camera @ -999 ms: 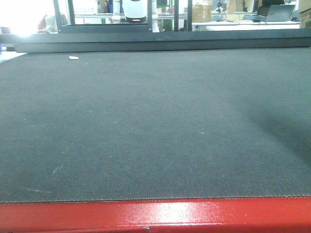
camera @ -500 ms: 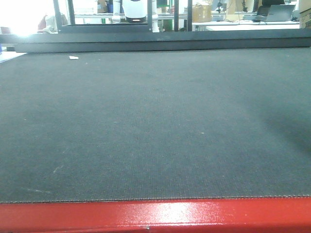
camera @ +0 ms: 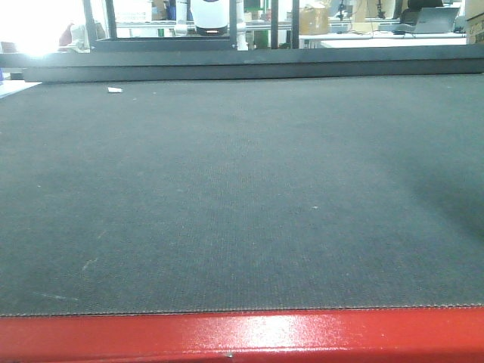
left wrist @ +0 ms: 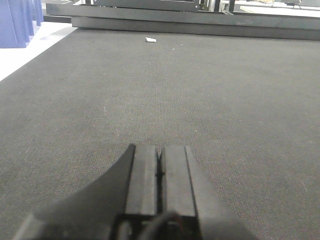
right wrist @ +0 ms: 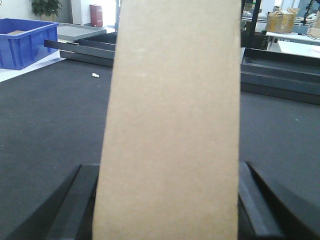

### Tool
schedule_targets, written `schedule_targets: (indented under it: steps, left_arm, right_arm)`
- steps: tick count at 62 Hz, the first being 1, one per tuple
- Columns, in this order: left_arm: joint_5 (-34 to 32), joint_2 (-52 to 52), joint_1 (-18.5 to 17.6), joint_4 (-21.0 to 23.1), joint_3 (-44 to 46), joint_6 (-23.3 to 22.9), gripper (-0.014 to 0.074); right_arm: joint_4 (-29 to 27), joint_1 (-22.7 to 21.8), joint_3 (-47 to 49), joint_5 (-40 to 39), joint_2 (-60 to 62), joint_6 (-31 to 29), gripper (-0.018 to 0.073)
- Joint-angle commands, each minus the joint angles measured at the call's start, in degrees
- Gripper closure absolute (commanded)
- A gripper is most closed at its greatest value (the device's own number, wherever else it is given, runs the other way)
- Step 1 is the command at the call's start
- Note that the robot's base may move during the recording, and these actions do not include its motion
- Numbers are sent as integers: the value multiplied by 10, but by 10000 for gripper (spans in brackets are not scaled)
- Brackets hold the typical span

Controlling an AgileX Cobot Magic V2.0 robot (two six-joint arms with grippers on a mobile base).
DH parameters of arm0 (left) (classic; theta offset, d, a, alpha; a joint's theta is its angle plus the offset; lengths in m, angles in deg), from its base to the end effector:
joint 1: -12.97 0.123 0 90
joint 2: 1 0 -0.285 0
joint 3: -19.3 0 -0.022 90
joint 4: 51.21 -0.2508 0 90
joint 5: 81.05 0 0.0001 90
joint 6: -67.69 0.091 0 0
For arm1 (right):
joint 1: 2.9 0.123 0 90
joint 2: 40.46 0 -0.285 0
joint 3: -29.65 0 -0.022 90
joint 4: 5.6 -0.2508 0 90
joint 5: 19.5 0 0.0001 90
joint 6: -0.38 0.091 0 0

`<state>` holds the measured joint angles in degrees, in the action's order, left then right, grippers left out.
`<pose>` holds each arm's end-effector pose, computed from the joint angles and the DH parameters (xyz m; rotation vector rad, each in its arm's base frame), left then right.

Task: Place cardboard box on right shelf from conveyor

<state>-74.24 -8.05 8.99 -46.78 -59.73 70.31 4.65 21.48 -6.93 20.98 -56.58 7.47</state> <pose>0.0565 -0.0048 0.1924 0.0382 1.6211 -0.0849 0.0068 -0.0085 0.3672 -0.2650 1.6009 0.2245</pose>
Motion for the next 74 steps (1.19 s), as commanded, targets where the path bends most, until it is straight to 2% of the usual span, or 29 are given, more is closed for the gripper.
schedule_targets:
  steps: [1,57,74]
  left_arm:
    - [-49,8,-3,3,-5,0,713]
    - [-49,8,-2,3,-5,0,712]
    - [-49,8,26,3,-5,0,713]
  right_arm:
    - [8,0,15,-58,-8,-5,344]
    - [8,0,15,-58,-8,-5,344]
    - [8,0,15,-58,-8,-5,344]
